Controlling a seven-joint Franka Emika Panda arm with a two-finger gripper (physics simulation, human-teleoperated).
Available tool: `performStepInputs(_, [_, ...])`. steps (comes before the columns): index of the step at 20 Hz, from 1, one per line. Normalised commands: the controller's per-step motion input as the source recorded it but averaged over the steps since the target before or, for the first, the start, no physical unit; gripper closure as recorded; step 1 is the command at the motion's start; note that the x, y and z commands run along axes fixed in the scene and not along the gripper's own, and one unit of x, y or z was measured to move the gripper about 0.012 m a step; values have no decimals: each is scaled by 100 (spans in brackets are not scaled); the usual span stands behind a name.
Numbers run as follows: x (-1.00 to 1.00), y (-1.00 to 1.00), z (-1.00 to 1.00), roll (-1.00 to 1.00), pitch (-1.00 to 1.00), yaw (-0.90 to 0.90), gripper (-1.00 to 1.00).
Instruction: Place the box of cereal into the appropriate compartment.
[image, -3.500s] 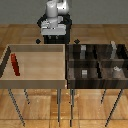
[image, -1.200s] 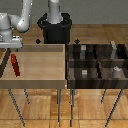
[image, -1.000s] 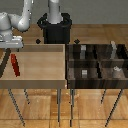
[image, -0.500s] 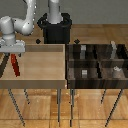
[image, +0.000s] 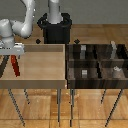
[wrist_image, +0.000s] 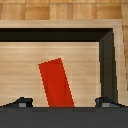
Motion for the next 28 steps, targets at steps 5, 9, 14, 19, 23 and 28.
performStepInputs(5, [0,0,-60,0,0,0,100])
performStepInputs(9, [0,0,0,0,0,0,100])
performStepInputs(14, [0,0,40,0,0,0,100])
performStepInputs(19, [0,0,100,0,0,0,100])
performStepInputs(23, [0,0,100,0,0,0,100])
performStepInputs(28, [0,10,100,0,0,0,100])
